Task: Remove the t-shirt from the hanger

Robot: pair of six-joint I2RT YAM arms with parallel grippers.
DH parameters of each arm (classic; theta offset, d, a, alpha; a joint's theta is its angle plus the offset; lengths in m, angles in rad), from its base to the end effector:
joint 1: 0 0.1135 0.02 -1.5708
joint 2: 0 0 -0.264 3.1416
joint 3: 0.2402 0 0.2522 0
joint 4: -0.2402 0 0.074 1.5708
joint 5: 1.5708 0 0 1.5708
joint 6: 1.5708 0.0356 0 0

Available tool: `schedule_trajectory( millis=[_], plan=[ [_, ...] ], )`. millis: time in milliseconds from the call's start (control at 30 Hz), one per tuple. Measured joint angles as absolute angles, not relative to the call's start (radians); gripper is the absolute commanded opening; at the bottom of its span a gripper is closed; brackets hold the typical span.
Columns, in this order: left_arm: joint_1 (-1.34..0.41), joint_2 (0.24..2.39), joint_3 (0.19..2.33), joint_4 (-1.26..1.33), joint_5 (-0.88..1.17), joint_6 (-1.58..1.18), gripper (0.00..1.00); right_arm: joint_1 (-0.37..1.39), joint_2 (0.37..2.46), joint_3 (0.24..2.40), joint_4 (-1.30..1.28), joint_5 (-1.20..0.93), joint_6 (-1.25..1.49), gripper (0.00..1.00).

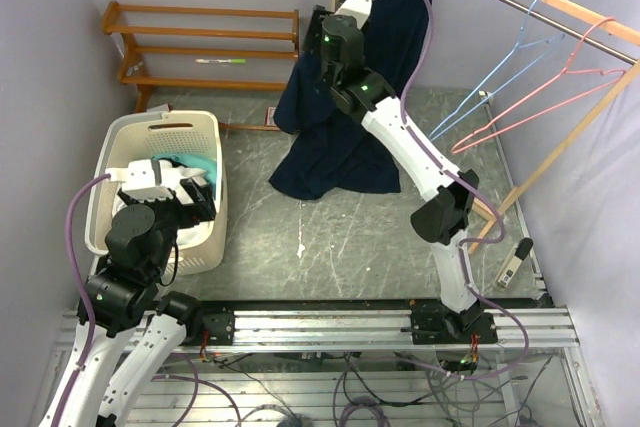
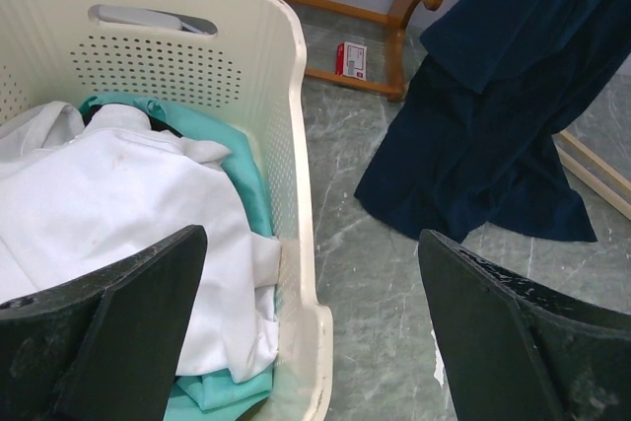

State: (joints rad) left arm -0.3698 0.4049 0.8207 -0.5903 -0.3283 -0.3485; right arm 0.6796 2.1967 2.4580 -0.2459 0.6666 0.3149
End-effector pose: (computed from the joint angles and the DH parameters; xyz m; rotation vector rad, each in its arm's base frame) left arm 0.0818 -0.0194 0.3526 -0.2214 1.7278 -0.2413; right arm 0.4010 0.2957 0.4503 0.2427 1.5458 0.2659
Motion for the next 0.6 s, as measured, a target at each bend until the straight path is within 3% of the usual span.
schedule_trajectory(
  millis=[67, 300, 500, 600],
  plan=[
    [-0.370, 0.405, 0.821, -0.590, -0.327, -0.348, 0.99, 0.670, 2.151, 2.384, -0.253, 0.672, 0.313, 0.44],
    [-0.370, 0.405, 0.821, -0.590, -0.326, -0.348, 0.99, 0.604, 1.927, 2.111, -0.260, 0.697, 0.298, 0.37],
    [-0.370, 0.405, 0.821, -0.590, -0.319, -0.348, 0.99, 0.562, 1.834, 2.072, -0.249, 0.703, 0.271, 0.17],
    [-0.370, 0.405, 0.820, -0.588, -0.301, -0.348, 0.98, 0.549, 1.816, 2.051, -0.244, 0.692, 0.265, 0.00]
  ],
)
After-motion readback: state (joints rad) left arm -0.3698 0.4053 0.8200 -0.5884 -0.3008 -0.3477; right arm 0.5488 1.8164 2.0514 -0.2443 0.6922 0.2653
